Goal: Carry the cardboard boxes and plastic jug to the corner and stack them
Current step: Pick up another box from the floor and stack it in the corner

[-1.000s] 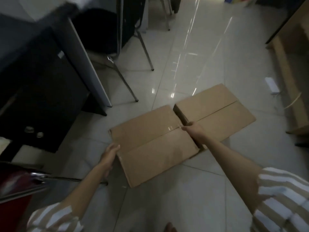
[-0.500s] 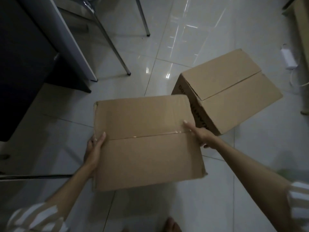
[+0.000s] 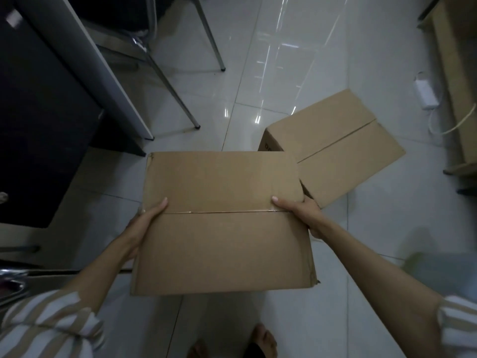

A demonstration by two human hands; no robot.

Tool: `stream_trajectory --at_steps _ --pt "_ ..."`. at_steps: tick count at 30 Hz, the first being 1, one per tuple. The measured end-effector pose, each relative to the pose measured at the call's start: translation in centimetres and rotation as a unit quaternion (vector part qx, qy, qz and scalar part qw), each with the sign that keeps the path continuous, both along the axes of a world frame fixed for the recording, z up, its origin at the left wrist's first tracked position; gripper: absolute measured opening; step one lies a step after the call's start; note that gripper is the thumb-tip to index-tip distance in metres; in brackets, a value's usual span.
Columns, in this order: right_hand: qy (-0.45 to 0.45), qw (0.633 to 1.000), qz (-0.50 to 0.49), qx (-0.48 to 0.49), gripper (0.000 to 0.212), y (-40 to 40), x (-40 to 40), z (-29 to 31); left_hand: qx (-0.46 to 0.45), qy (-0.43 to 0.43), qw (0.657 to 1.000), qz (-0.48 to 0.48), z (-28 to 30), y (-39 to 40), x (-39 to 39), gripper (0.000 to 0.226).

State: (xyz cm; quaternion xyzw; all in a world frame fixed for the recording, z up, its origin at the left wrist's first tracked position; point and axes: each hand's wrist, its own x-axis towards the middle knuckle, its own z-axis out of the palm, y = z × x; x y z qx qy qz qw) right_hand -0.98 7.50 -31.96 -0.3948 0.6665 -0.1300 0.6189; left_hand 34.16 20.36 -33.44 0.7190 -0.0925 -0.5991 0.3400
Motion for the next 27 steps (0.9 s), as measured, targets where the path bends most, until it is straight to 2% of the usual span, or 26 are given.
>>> stream_trajectory --at_steps 2,4,7,10,13,14,16,18,21,23,25,27 --pt "-0.014 1.000 -0.018 -0.011 0.062 -0.3 0.1 4.8 -0.008 0.009 1.000 -0.011 4.9 -0.7 -0.6 0.064" --pt "-0.029 0.999 -0.038 -0.016 0.049 -0.8 0.0 9.9 -0.007 0.006 1.000 -0.027 10.4 -1.2 -1.3 0.054" --pt "-0.045 0.997 -0.046 -0.032 0.053 -1.4 -0.2 17.7 -0.034 -0.010 0.999 -0.038 18.7 -1.6 -1.8 0.049" --pt "-0.057 0.996 -0.060 -0.045 0.066 -1.8 -1.0 25.1 -0.065 -0.022 0.996 -0.052 26.2 -1.9 -2.2 0.066" --pt "-0.061 0.993 -0.067 -0.070 0.090 -1.7 -2.3 32.2 -0.107 -0.032 0.992 -0.051 33.0 -2.6 -3.3 0.048" --pt "-0.064 0.992 -0.071 -0.082 0.092 -1.5 -2.9 34.3 -0.113 -0.028 0.992 -0.054 35.1 -2.8 -3.8 0.051" --pt "-0.069 0.988 -0.086 -0.105 0.083 -1.0 -4.3 38.4 -0.138 -0.030 0.987 -0.081 39.1 -3.3 -4.7 0.064" --pt "-0.061 0.984 -0.107 -0.125 0.079 -0.1 -5.8 42.0 -0.148 -0.022 0.982 -0.114 42.1 -3.7 -5.7 0.068" --pt "-0.046 0.977 -0.139 -0.155 0.060 1.9 -8.6 46.2 -0.168 -0.015 0.972 -0.162 46.7 -4.1 -8.5 0.048" --pt "-0.046 0.971 -0.163 -0.171 0.046 3.9 -10.8 48.5 -0.185 -0.018 0.966 -0.182 49.0 -4.1 -10.4 0.047" --pt "-0.041 0.965 -0.177 -0.189 0.051 6.3 -12.9 50.3 -0.200 -0.019 0.956 -0.211 50.9 -3.7 -12.1 0.056" --pt "-0.034 0.959 -0.199 -0.201 0.062 9.8 -14.9 52.1 -0.211 -0.013 0.949 -0.232 52.5 -2.4 -13.9 0.053"
